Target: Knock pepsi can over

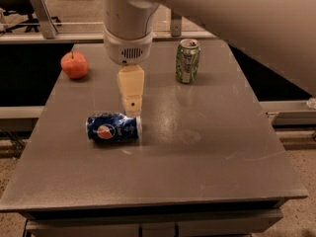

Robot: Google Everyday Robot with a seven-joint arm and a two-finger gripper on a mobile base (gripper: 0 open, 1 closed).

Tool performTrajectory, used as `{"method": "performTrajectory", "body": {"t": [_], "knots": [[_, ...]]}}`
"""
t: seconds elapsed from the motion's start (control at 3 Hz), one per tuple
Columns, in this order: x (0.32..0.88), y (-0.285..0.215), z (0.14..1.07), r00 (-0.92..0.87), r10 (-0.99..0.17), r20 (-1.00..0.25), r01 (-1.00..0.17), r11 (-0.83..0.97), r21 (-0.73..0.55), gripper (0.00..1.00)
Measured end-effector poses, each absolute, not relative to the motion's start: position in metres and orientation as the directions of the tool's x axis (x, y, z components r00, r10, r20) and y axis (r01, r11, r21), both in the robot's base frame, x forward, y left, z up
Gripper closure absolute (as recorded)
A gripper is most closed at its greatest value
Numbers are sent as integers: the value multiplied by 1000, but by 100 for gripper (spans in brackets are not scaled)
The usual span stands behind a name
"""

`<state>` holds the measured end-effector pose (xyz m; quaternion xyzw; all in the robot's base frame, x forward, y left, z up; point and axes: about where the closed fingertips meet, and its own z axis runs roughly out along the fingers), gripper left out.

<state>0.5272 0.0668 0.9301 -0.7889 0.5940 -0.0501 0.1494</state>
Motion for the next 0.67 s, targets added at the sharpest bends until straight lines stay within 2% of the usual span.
{"method": "performTrajectory", "body": {"t": [0.67], "knots": [[540,74,957,267,-961,-71,-908,-226,-354,0]]}}
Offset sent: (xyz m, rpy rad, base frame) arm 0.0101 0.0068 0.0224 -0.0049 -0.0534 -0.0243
